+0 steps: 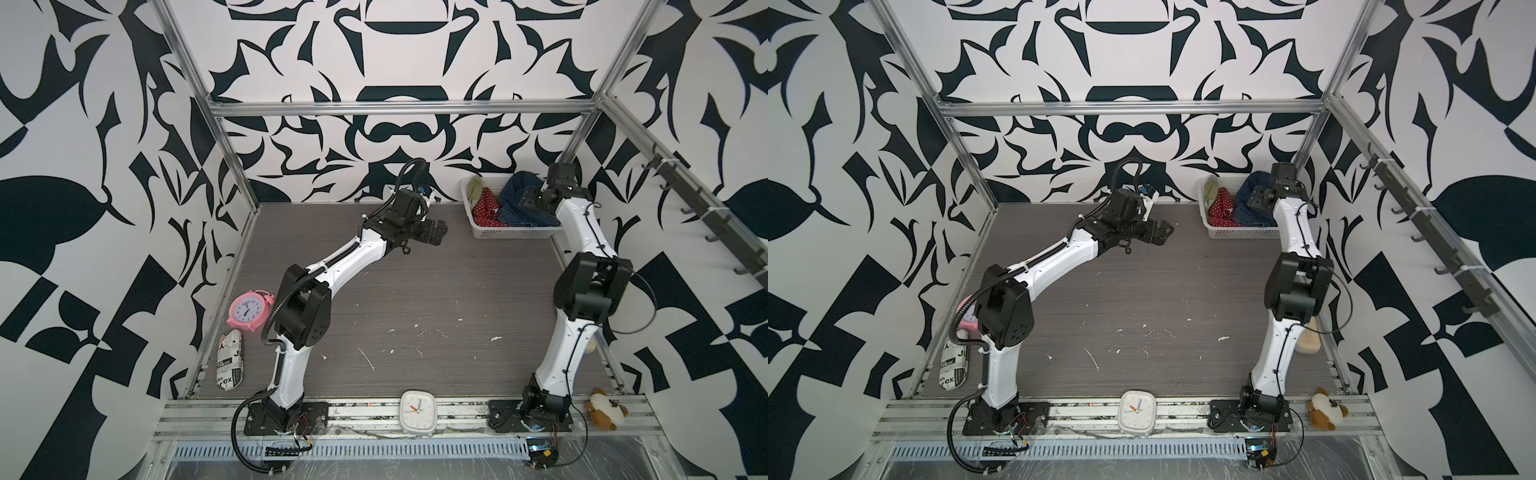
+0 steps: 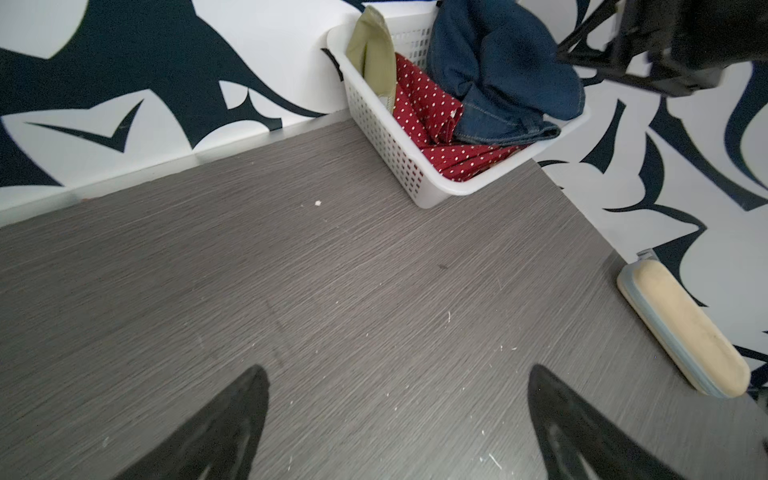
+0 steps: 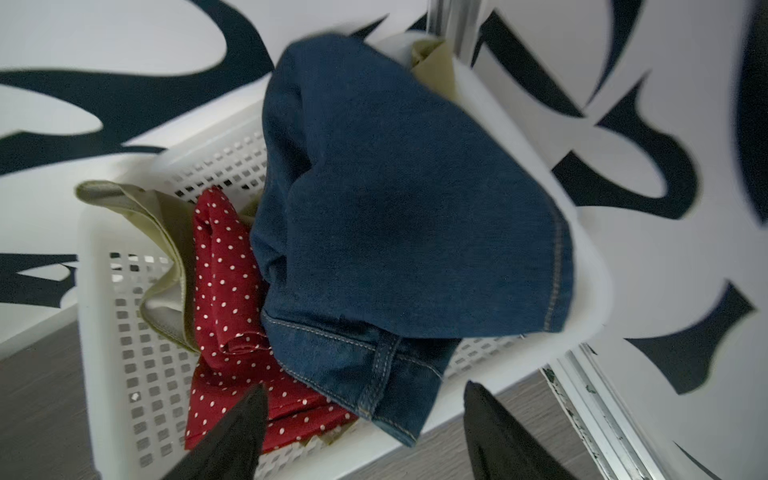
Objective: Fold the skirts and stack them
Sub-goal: 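Reach the right gripper toward the basket while the left arm moves forward, then grasp the blue denim skirt in the basket with the right gripper and lift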
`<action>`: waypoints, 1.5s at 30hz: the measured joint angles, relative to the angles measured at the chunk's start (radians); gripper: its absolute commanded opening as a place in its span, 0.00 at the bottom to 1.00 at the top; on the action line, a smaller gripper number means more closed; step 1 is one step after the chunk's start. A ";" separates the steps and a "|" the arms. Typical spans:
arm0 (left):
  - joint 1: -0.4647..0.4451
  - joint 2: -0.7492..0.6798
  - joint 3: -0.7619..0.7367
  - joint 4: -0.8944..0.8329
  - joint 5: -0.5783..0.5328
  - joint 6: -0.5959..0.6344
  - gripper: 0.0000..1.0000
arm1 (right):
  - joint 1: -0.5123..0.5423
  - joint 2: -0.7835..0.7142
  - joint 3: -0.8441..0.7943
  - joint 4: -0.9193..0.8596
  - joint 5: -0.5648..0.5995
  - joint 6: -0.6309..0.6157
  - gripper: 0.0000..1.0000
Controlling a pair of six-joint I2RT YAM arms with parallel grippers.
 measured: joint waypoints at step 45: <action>-0.017 -0.230 -0.238 0.334 0.091 -0.129 0.99 | 0.172 -0.007 0.573 -0.230 -0.087 -0.054 0.00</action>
